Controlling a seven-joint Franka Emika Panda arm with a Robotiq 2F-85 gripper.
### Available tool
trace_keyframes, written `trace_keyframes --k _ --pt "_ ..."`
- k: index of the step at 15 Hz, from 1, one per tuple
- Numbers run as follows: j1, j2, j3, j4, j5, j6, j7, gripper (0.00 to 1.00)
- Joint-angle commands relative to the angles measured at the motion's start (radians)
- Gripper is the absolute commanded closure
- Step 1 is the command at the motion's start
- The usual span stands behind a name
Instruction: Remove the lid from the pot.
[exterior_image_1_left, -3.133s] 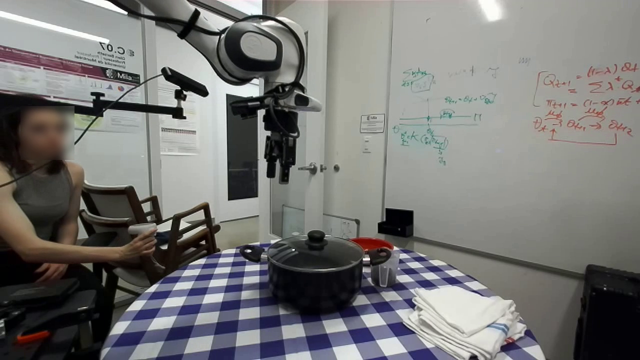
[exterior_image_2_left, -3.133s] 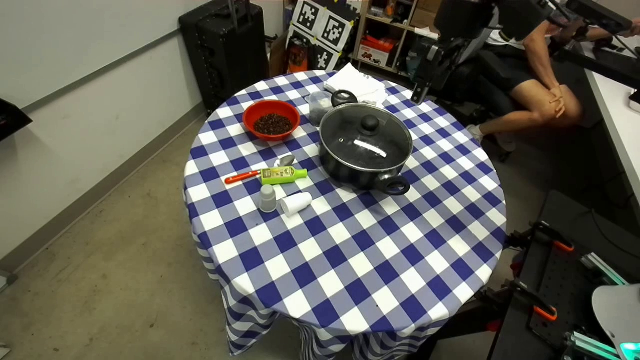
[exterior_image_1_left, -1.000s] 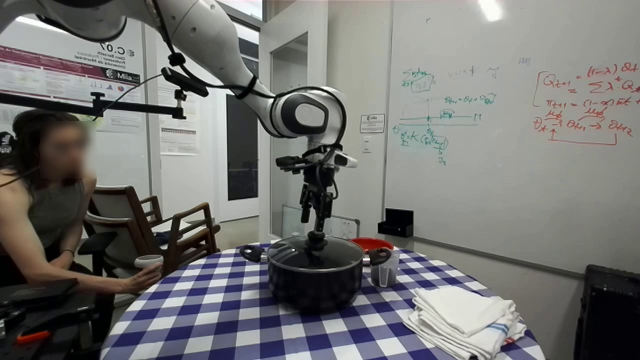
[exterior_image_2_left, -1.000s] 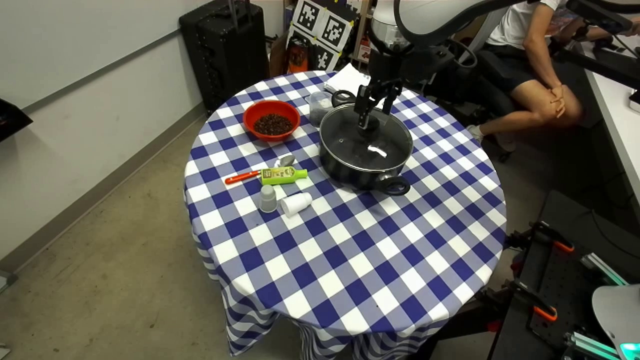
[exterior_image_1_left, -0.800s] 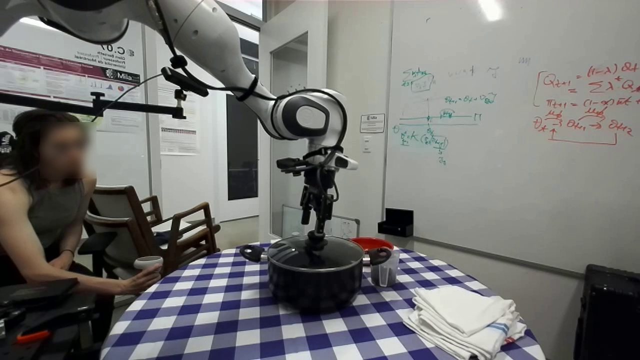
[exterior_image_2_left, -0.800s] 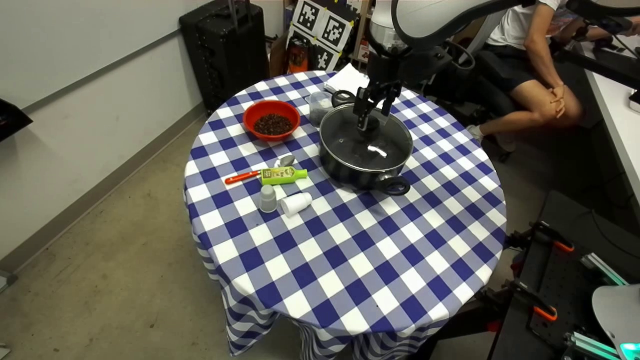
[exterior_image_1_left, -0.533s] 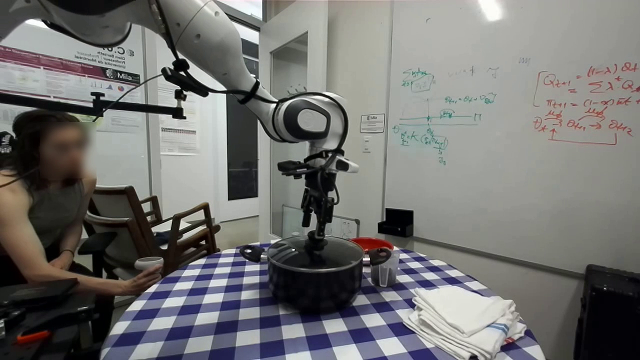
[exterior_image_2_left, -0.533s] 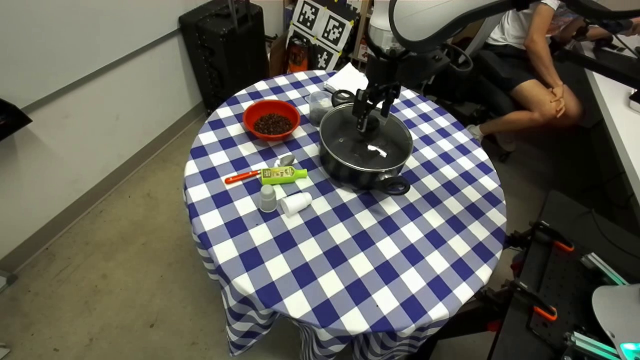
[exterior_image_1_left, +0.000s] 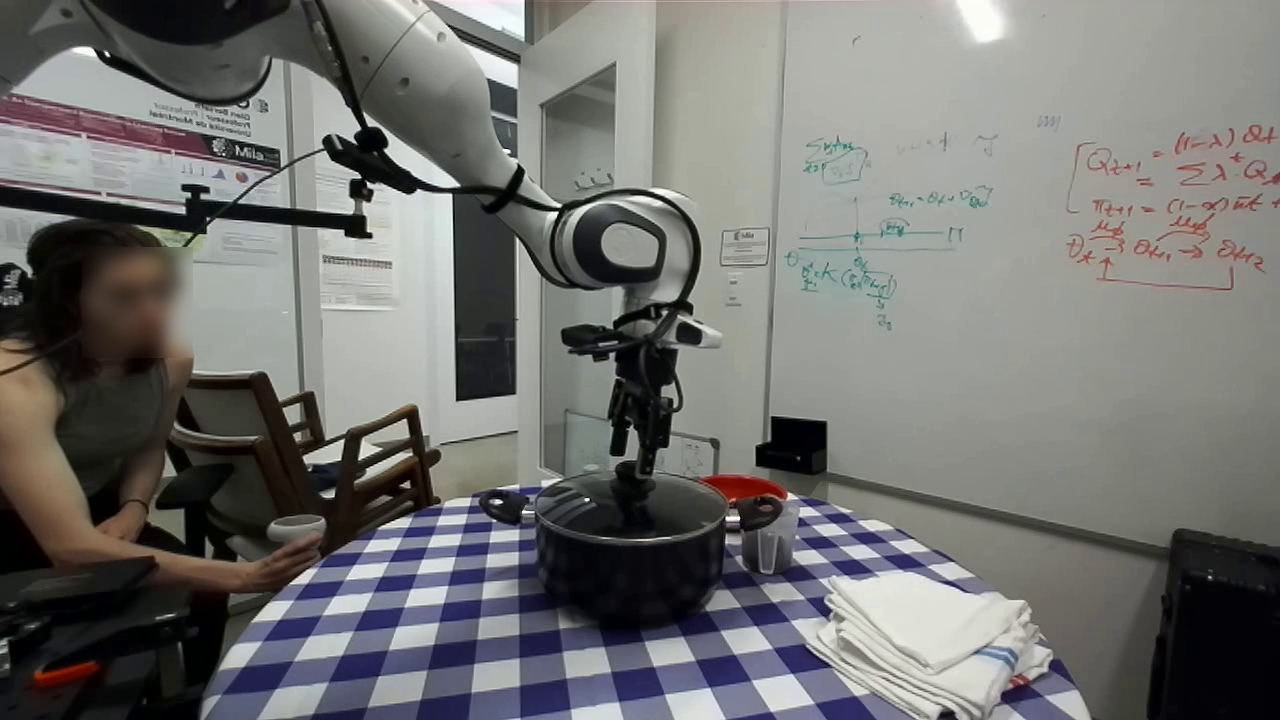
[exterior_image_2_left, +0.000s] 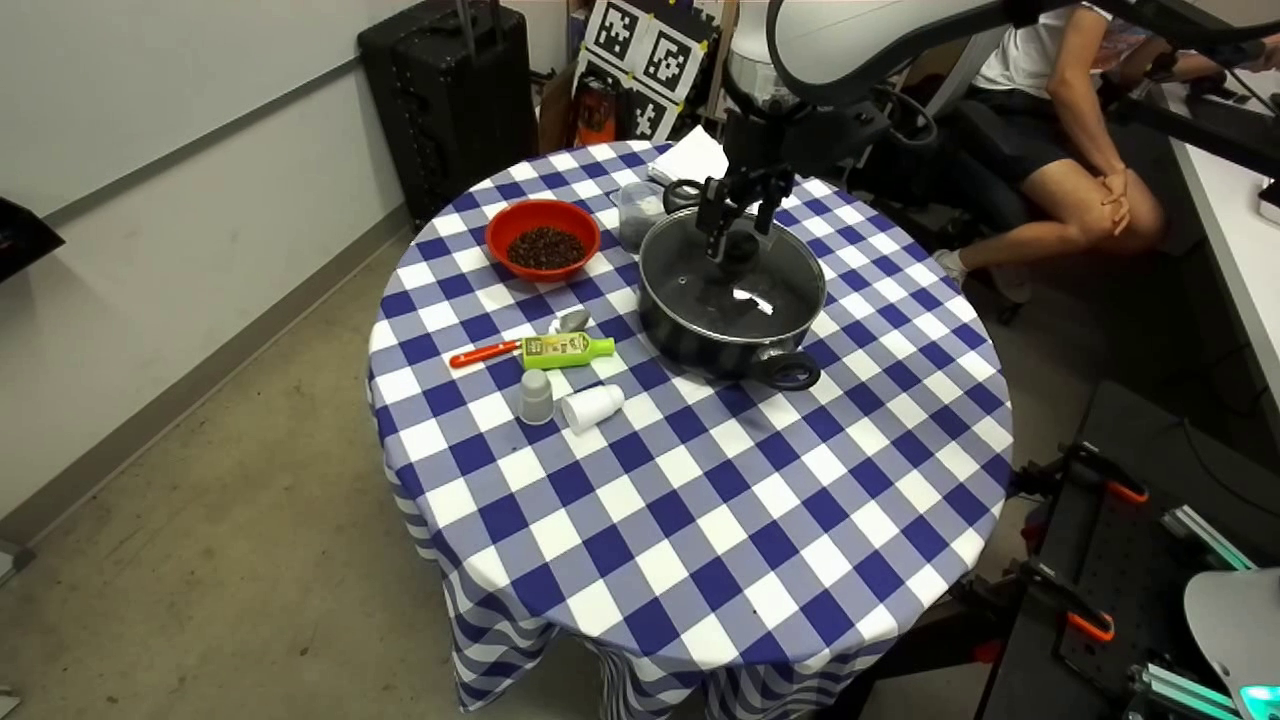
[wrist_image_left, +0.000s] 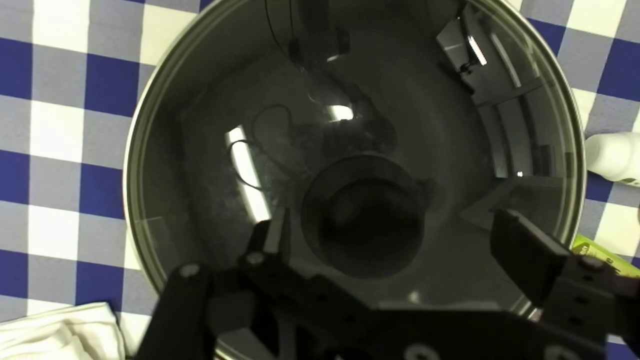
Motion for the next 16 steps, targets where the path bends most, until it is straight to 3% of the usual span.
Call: trace_keyframes --k 1,7,16 --pt "0.001 0.029 -0.001 0.051 0.001 -0.039 0.021 0.26" --pt "-0.007 0.021 -0.003 0.038 0.004 -0.055 0.012 0.72" --pt "-0.011 -0.054 -0.01 -0.008 -0.007 -0.041 0.004 0.75"
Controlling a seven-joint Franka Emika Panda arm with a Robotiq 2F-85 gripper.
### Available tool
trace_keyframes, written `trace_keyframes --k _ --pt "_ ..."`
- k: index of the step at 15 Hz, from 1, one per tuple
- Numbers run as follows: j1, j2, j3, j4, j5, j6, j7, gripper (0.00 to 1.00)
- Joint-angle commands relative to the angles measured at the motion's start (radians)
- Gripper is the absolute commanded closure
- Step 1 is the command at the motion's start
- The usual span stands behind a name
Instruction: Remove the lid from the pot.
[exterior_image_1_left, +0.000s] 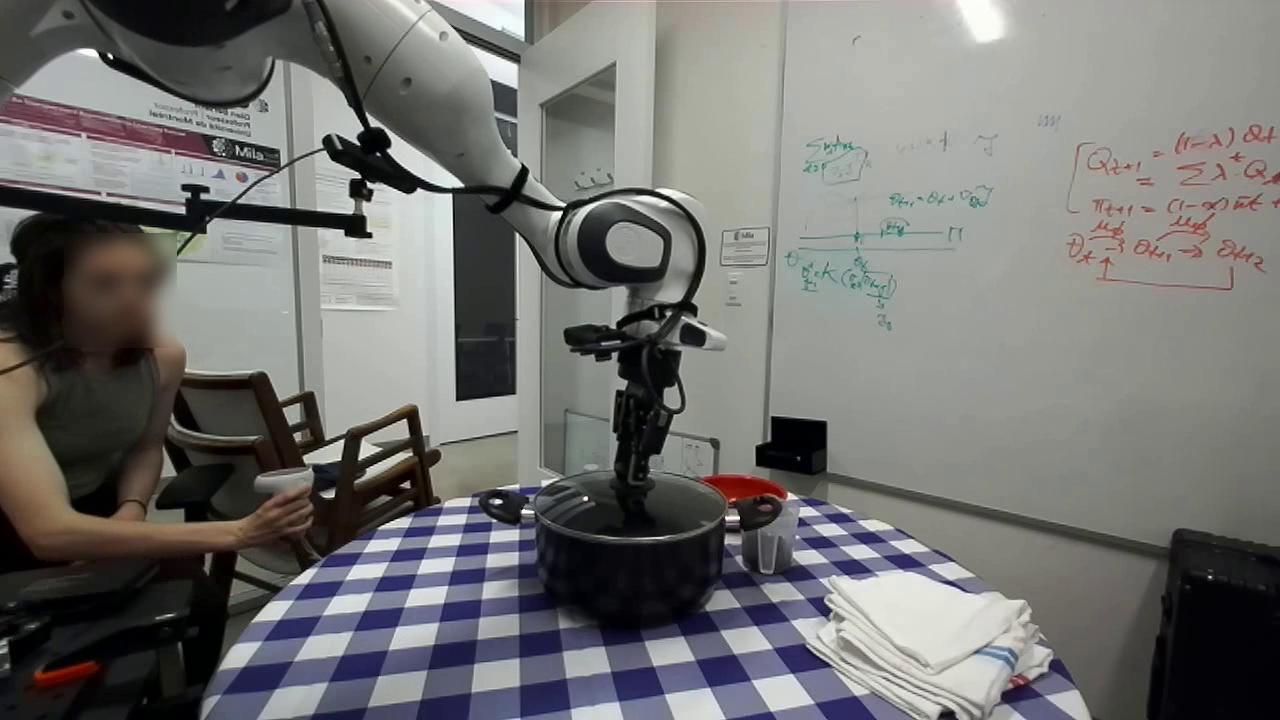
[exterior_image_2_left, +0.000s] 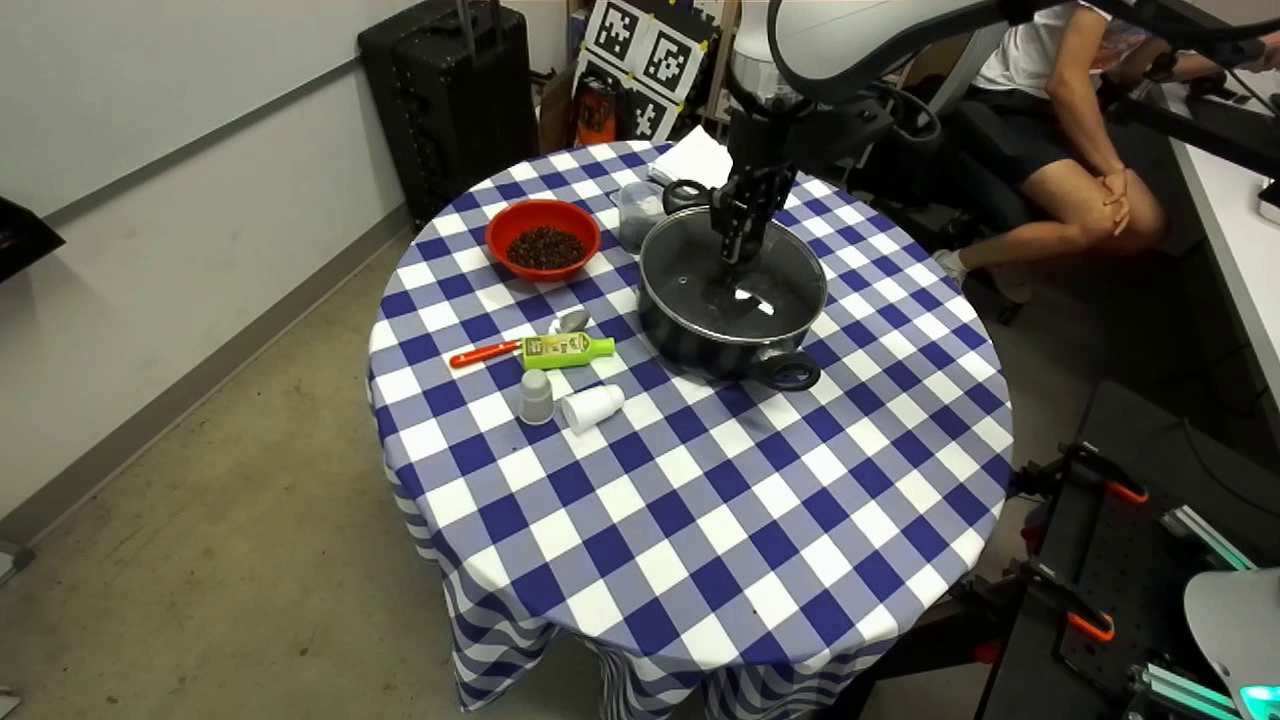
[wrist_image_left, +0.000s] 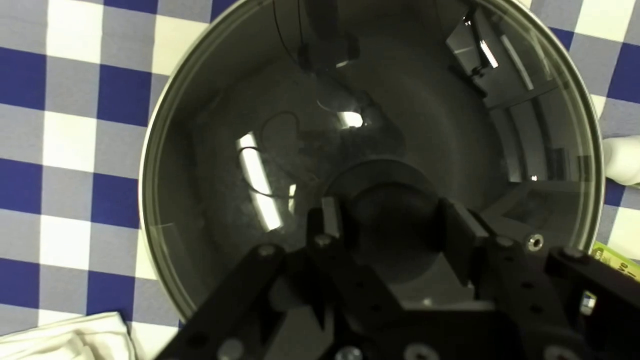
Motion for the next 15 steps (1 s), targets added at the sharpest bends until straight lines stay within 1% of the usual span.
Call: trace_keyframes --k 1,5,9,11,15 --pt "-0.003 -0.073 -0.007 -0.027 -0.01 -0.013 0.004 0.75" --pt "-0.011 -0.168 -0.009 -0.071 -0.012 -0.032 -0.009 0.75" --pt "-0.027 -0.303 -0.027 -0.156 -0.027 -0.052 -0.007 0.75" --pt "-0.044 -0.364 -0.042 -0.21 -0.033 -0.065 -0.006 0.75" --pt "-0.108 -0.46 -0.072 -0.343 0.006 -0.07 -0.032 0.75"
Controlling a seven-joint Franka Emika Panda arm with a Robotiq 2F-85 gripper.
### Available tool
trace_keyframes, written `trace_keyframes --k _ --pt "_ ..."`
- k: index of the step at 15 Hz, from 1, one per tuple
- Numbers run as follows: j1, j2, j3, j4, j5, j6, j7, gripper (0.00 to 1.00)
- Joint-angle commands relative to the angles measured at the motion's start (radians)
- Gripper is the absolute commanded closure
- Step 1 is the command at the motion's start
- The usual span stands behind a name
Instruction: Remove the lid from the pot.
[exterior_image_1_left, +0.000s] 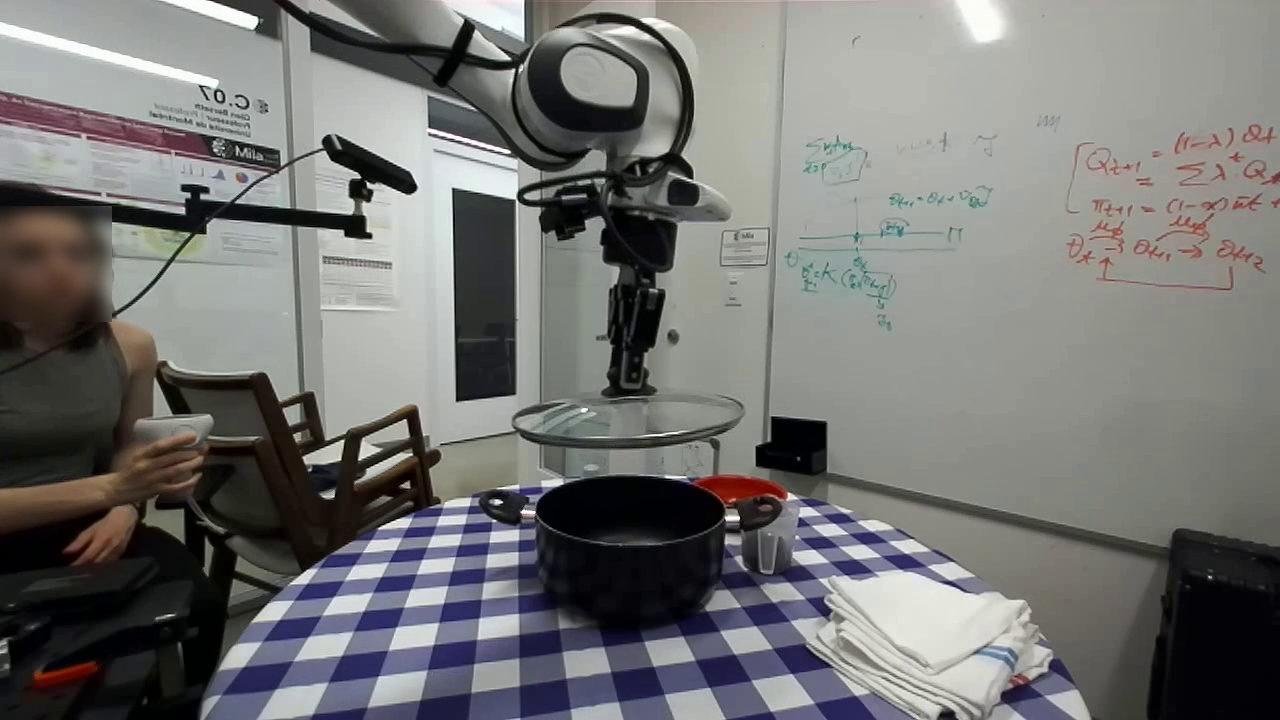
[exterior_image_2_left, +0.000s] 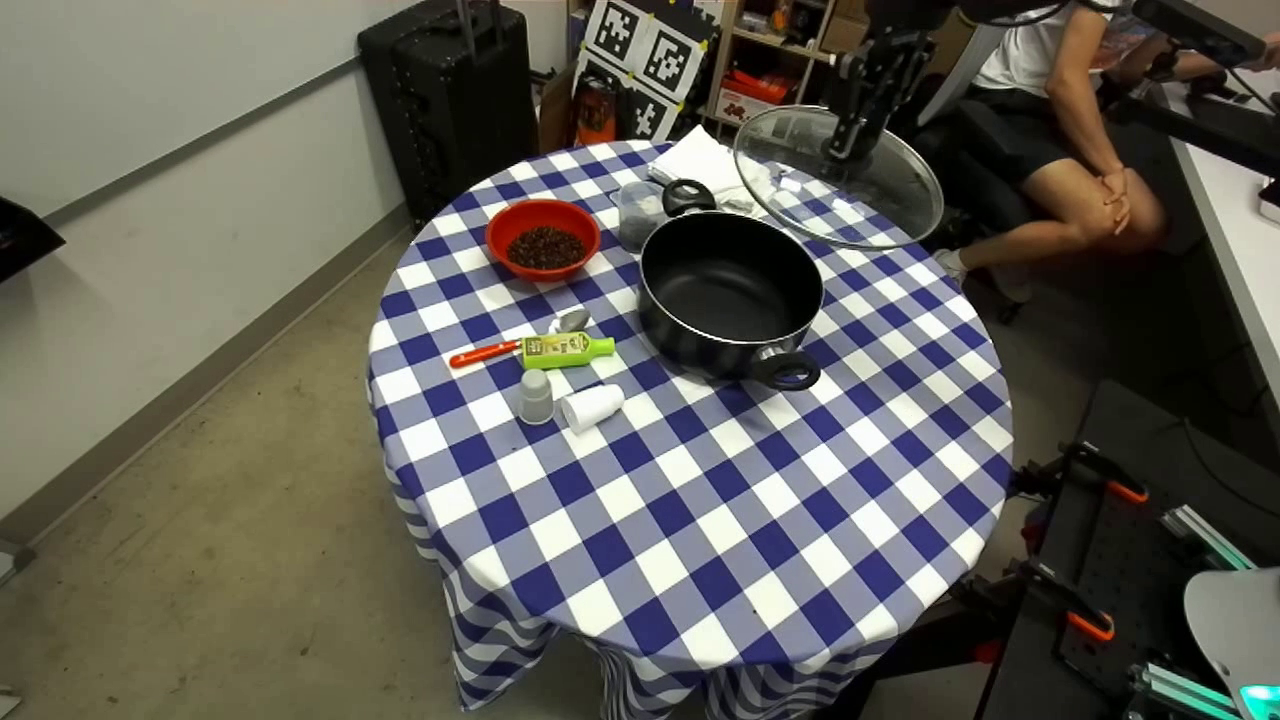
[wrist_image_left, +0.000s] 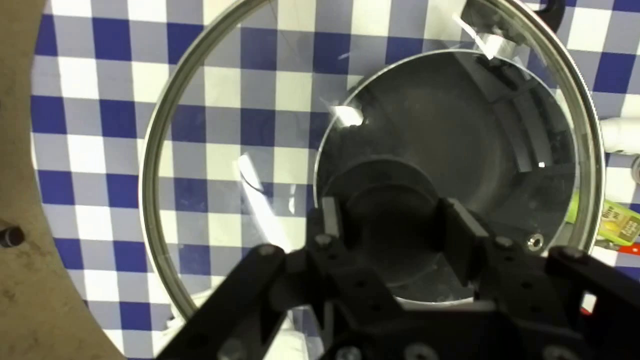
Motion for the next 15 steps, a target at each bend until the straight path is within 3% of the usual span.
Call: trace_keyframes --k 1,8,15 --pt "-0.053 -0.12 -0.025 -0.156 0.027 0.006 -0.034 0.75" --pt "-0.133 -0.209 -0.083 -0.389 0.063 0.056 -0.063 0.75" --pt "-0.142 -0.221 -0.095 -0.558 0.123 0.247 -0.039 0.75"
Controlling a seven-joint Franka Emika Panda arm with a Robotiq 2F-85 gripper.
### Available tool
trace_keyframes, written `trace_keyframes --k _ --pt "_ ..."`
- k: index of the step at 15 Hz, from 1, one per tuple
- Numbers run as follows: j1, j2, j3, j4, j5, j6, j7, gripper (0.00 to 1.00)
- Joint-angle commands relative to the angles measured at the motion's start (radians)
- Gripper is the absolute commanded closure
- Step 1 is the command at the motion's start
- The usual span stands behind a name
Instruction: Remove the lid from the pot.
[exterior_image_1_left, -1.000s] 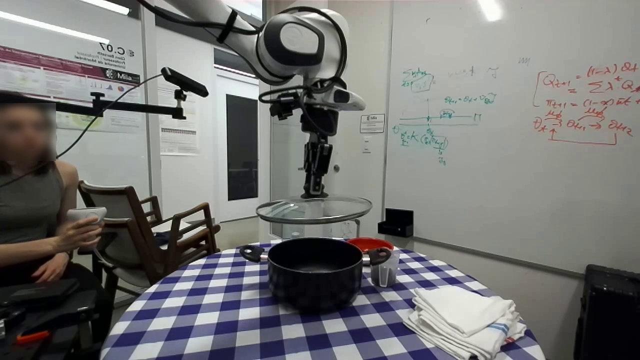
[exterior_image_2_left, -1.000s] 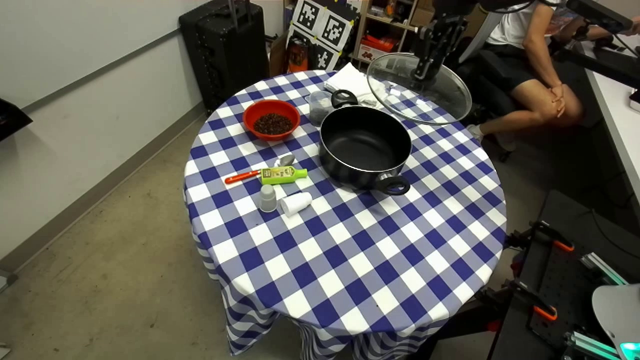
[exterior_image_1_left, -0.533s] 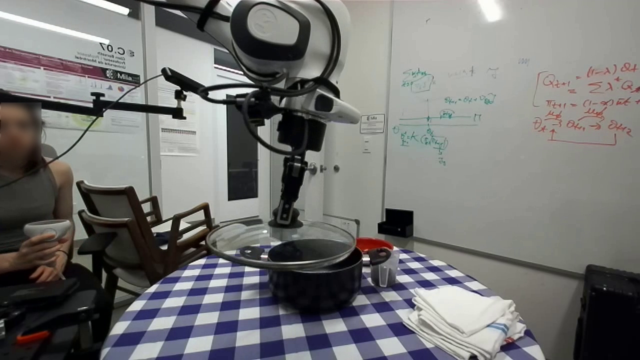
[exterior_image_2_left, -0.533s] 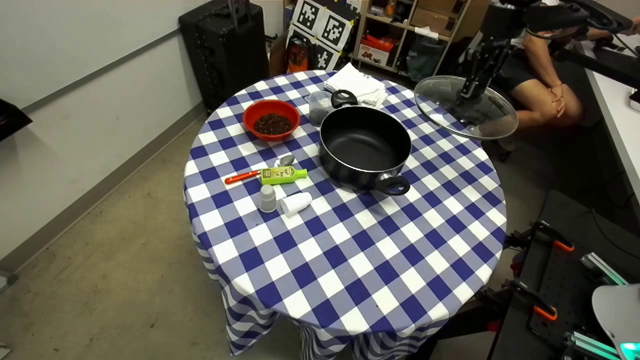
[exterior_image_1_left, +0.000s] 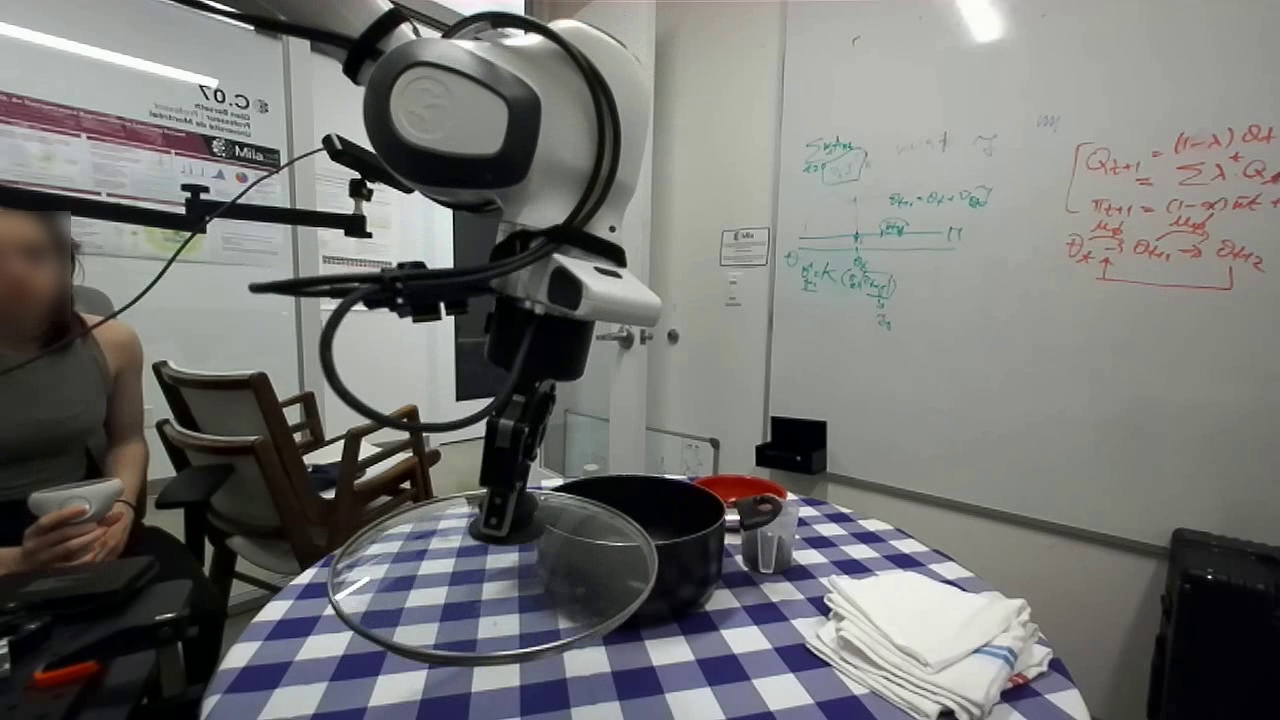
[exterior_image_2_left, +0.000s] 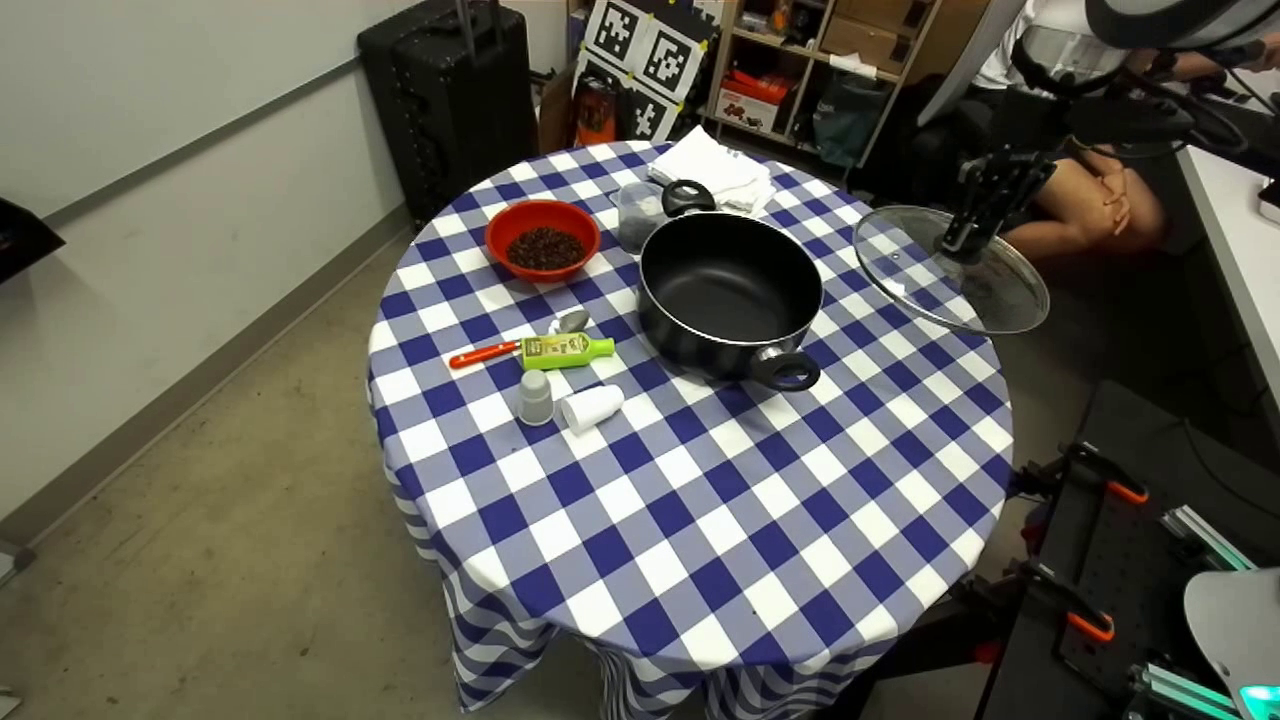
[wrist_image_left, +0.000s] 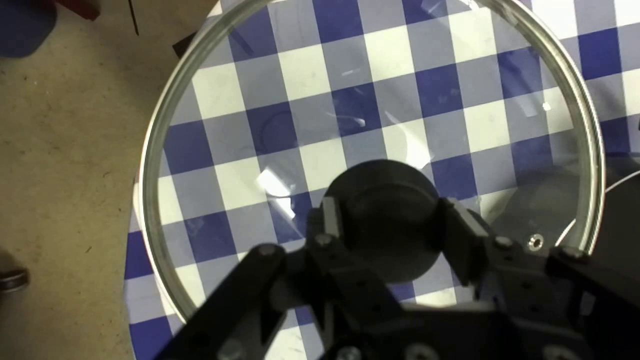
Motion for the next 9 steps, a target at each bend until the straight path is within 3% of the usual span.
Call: trace_keyframes --k 1,9 --pt "0.005 -0.032 -0.001 -0.079 0.034 0.077 0.003 0.75" --pt "0.013 0.081 0.022 -0.079 0.096 0.165 -0.007 0.75"
